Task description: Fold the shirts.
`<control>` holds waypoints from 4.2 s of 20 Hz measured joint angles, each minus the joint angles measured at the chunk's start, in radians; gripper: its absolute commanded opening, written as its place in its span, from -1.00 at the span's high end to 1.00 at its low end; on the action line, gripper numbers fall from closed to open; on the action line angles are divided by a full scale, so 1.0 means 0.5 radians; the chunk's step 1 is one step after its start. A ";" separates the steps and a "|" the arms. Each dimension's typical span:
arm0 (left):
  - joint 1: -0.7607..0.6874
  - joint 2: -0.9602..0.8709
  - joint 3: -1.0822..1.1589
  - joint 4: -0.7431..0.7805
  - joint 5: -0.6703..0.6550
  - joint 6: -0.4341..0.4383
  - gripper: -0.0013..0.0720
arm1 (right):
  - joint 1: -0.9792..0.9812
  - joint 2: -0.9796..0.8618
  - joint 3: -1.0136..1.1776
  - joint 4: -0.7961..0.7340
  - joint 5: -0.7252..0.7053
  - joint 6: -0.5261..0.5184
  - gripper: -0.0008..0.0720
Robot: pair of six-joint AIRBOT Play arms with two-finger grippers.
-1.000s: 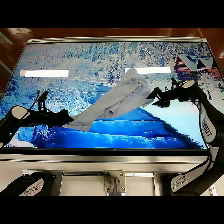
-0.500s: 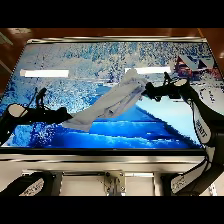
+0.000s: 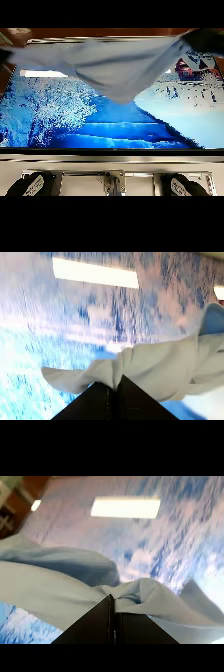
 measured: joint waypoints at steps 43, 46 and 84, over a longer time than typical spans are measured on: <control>-0.238 -0.929 -1.106 -0.686 0.536 0.468 -0.50 | -0.134 -0.623 -1.029 -0.093 -0.705 0.560 -0.64; 0.014 -0.952 -0.921 -0.610 0.145 0.367 -0.18 | -0.250 -0.514 -0.932 -0.172 -0.472 0.436 -0.64; -0.108 -0.890 -1.732 -0.466 -0.300 0.469 0.85 | -0.624 -0.369 -1.819 -0.887 0.409 0.272 -0.93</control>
